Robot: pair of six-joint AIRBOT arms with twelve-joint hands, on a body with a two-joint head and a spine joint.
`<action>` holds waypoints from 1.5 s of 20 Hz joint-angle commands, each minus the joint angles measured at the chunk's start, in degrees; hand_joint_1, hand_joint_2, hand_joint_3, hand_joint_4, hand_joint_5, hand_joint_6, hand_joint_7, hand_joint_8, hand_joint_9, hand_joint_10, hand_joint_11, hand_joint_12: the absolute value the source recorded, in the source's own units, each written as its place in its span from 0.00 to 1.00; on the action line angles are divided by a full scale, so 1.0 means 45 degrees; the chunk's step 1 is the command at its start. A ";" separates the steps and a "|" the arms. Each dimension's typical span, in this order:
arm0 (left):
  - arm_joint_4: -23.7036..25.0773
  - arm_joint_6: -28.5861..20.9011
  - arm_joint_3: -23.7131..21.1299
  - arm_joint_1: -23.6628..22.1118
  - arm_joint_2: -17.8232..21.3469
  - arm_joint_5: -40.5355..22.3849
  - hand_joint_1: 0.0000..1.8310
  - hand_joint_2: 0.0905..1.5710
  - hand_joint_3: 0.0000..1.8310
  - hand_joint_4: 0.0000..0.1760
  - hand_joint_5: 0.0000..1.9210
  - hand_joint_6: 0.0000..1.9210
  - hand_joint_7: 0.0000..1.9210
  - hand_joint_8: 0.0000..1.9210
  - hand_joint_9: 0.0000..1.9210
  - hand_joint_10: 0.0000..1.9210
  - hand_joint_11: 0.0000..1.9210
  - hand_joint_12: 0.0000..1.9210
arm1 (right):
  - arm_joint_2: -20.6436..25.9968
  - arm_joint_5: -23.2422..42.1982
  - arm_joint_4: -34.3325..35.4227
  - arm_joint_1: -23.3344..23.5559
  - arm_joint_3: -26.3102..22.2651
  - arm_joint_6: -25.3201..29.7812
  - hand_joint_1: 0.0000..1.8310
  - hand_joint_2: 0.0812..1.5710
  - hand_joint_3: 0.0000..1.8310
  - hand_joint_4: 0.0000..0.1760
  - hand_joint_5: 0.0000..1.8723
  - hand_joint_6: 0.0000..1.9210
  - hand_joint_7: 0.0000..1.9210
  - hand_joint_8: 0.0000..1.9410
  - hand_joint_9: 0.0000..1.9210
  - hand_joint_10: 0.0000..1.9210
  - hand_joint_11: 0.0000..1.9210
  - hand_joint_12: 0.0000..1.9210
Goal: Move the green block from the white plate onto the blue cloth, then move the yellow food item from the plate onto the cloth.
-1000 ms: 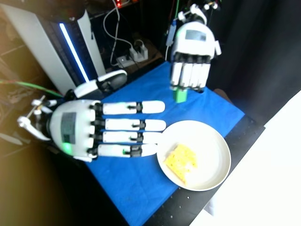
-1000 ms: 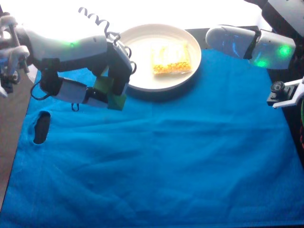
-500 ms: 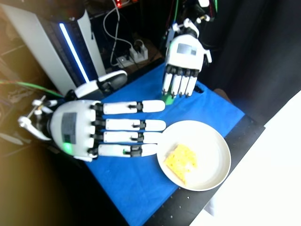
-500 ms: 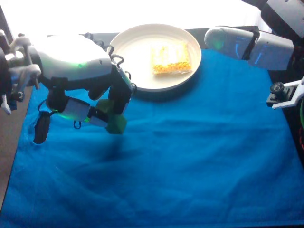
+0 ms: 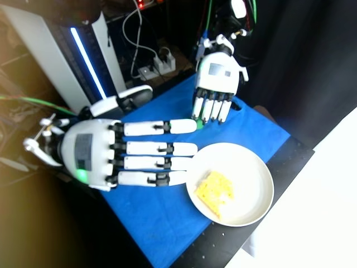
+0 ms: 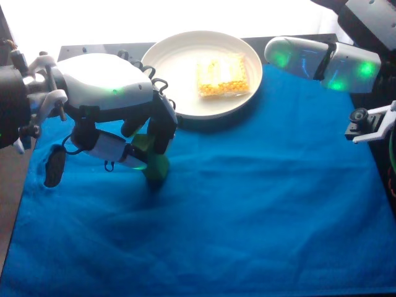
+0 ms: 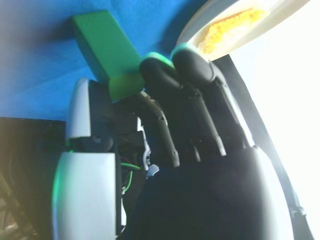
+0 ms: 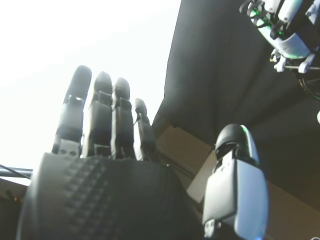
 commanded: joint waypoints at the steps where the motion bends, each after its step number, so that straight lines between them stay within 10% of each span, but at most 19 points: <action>1: -0.0202 -0.0083 0.0060 -0.0025 -0.0133 -0.0616 0.69 0.71 0.00 0.00 0.49 0.41 0.52 0.64 0.52 0.60 0.34 0.67 | -0.0004 0.1528 0.0074 0.0080 0.0003 0.0094 0.13 0.56 0.00 0.38 0.08 0.00 0.17 0.00 0.16 0.00 0.00 0.45; 4: -0.0280 -0.0160 0.0104 -0.0025 -0.0140 -0.0849 0.68 0.72 0.00 0.00 0.46 0.45 0.49 0.67 0.48 0.65 0.35 0.79 | -0.0006 0.1528 0.0071 0.0078 0.0003 0.0094 0.14 0.57 0.00 0.49 0.08 0.00 0.16 0.00 0.16 0.00 0.00 0.45; 5: -0.0434 -0.0225 0.0144 -0.0025 -0.0130 -0.1042 0.57 0.62 0.00 0.00 0.45 0.20 0.48 0.35 0.45 0.51 0.34 0.78 | -0.0006 0.1528 0.0071 0.0070 0.0001 0.0094 0.14 0.57 0.00 0.48 0.07 0.00 0.16 0.00 0.16 0.00 0.00 0.43; 7: -0.0889 -0.0244 0.0197 -0.0022 -0.0046 -0.1404 0.52 0.59 0.00 0.00 0.40 0.02 0.46 0.08 0.42 0.31 0.32 0.71 | -0.0006 0.1528 0.0078 0.0068 -0.0002 0.0094 0.15 0.56 0.00 0.49 0.07 0.00 0.17 0.00 0.16 0.00 0.00 0.44; 8: -0.1596 -0.0263 0.0194 -0.0025 0.0166 -0.2240 0.42 0.61 0.00 0.29 0.27 0.00 0.34 0.00 0.37 0.12 0.19 0.68 | -0.0006 0.1529 0.0091 0.0069 0.0003 0.0094 0.15 0.55 0.00 0.53 0.06 0.00 0.16 0.00 0.16 0.00 0.00 0.43; 12: -0.2054 -0.0264 0.0193 -0.0092 0.0421 -0.2710 0.34 0.60 0.00 0.26 0.23 0.00 0.29 0.00 0.33 0.08 0.12 0.66 | -0.0006 0.1529 0.0091 0.0070 0.0017 0.0094 0.14 0.54 0.00 0.56 0.06 0.00 0.17 0.00 0.17 0.00 0.00 0.46; 13: -0.2256 -0.0264 0.0198 -0.0127 0.0548 -0.2851 0.33 0.58 0.00 0.46 0.20 0.00 0.27 0.00 0.32 0.06 0.10 0.67 | -0.0004 0.1529 0.0089 0.0070 0.0044 0.0094 0.15 0.53 0.00 0.55 0.06 0.00 0.16 0.00 0.17 0.00 0.00 0.46; 15: -0.2608 -0.0258 0.0228 -0.0136 0.0746 -0.3046 0.29 0.57 0.00 0.51 0.12 0.00 0.21 0.00 0.28 0.03 0.05 0.68 | -0.0002 0.1526 0.0049 0.0070 0.0174 0.0094 0.17 0.55 0.00 0.40 0.03 0.00 0.15 0.00 0.16 0.00 0.00 0.44; 17: -0.3104 0.0040 0.0273 -0.0175 0.0938 -0.3143 0.28 0.58 0.00 0.35 0.05 0.00 0.15 0.00 0.21 0.00 0.00 0.62 | -0.0040 0.1267 -0.0056 0.0075 0.0365 0.0094 0.17 0.55 0.00 0.50 0.03 0.00 0.14 0.00 0.16 0.00 0.00 0.45; 19: -0.4000 0.0893 0.0259 -0.0178 0.1118 -0.3170 0.29 0.53 0.00 0.79 0.07 0.00 0.15 0.00 0.19 0.00 0.02 0.47 | -0.0162 0.0762 -0.0286 0.0476 0.0618 0.0094 0.15 0.57 0.00 0.82 0.05 0.00 0.16 0.00 0.17 0.00 0.00 0.50; 20: -0.4406 0.1208 0.0254 -0.0175 0.1185 -0.3251 0.29 0.48 0.00 0.77 0.09 0.00 0.16 0.00 0.19 0.00 0.06 0.43 | -0.0262 0.0436 -0.0445 0.0726 0.0815 0.0094 0.18 0.57 0.00 0.88 0.05 0.00 0.16 0.00 0.15 0.00 0.00 0.53; 21: -0.4763 0.1380 0.0254 -0.0171 0.1217 -0.3474 0.31 0.46 0.00 0.43 0.08 0.00 0.17 0.00 0.20 0.00 0.07 0.40 | -0.0341 0.0098 -0.0658 0.0990 0.1018 0.0094 0.20 0.56 0.00 0.78 0.06 0.00 0.15 0.00 0.12 0.00 0.00 0.53; 23: -0.5499 0.2033 0.0180 -0.0142 0.1273 -0.3907 0.39 0.45 0.00 0.74 0.06 0.00 0.14 0.00 0.16 0.00 0.05 0.29 | -0.0619 -0.0867 -0.1260 0.1471 0.1686 0.0094 0.18 0.53 0.00 0.78 0.05 0.00 0.13 0.00 0.11 0.00 0.01 0.48; 26: -0.6066 0.2869 0.0167 -0.0143 0.1274 -0.3954 0.41 0.48 0.01 0.60 0.02 0.00 0.11 0.00 0.13 0.00 0.03 0.27 | -0.1141 -0.3067 -0.2634 0.2484 0.2749 0.0094 0.25 0.51 0.00 0.60 0.04 0.00 0.09 0.00 0.12 0.00 0.03 0.50; 27: -0.6214 0.3130 0.0165 -0.0143 0.1274 -0.3906 0.42 0.47 0.00 0.70 0.01 0.00 0.09 0.00 0.12 0.00 0.04 0.28 | -0.1312 -0.3775 -0.3186 0.2887 0.3018 0.0094 0.25 0.50 0.00 0.53 0.03 0.00 0.08 0.00 0.11 0.00 0.00 0.49; 30: -0.6647 0.3589 0.0183 -0.0143 0.1274 -0.3782 0.43 0.45 0.00 0.70 0.01 0.00 0.09 0.00 0.13 0.00 0.03 0.33 | -0.1932 -0.4771 -0.4226 0.3272 0.3999 0.0094 0.25 0.49 0.00 0.41 0.05 0.00 0.08 0.00 0.06 0.00 0.00 0.25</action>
